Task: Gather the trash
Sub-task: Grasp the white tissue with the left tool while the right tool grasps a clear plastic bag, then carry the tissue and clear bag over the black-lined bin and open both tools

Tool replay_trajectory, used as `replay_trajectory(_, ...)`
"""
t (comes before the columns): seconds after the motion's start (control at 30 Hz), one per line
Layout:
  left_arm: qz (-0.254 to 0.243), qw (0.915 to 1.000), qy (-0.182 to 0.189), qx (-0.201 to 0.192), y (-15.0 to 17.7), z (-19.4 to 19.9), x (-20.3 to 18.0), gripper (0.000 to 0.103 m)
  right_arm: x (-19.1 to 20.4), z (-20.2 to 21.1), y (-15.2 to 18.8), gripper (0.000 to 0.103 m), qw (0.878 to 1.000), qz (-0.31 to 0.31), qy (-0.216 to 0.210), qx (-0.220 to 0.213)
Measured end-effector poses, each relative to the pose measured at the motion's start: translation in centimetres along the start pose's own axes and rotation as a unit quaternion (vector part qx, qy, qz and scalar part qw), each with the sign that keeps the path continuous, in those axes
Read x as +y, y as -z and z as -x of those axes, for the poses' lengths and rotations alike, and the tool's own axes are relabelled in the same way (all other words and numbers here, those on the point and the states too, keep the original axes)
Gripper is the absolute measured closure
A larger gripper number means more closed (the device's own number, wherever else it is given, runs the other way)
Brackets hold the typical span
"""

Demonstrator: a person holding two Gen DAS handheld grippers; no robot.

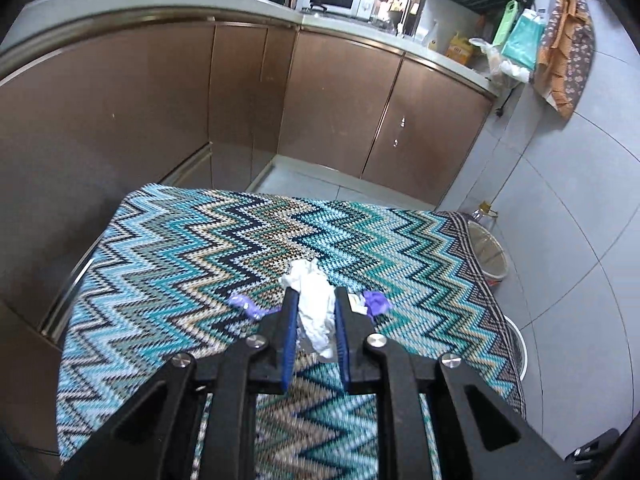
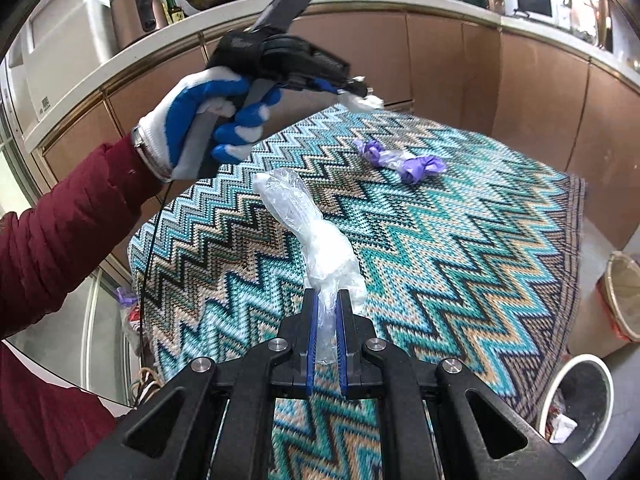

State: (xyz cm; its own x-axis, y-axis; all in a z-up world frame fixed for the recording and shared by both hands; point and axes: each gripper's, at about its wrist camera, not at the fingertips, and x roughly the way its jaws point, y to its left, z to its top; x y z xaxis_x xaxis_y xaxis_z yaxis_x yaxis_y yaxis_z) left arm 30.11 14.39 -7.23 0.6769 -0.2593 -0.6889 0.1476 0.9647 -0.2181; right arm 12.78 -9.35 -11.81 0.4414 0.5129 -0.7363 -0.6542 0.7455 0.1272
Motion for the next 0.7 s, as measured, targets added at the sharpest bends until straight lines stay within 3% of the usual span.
replay_trajectory(0.37,-0.061,0.9971,-0.018,-0.04,3.6,7.0,-4.2,0.087,2.1,6.0,3.1,0.095,0.998,-0.013,0.04,-0.044)
replay_trajectory(0.7,-0.105,0.993,0.011,-0.054,6.4,9.9,-10.8,0.087,0.2,11.9,6.5,0.095,0.99,-0.058,0.081,-0.098)
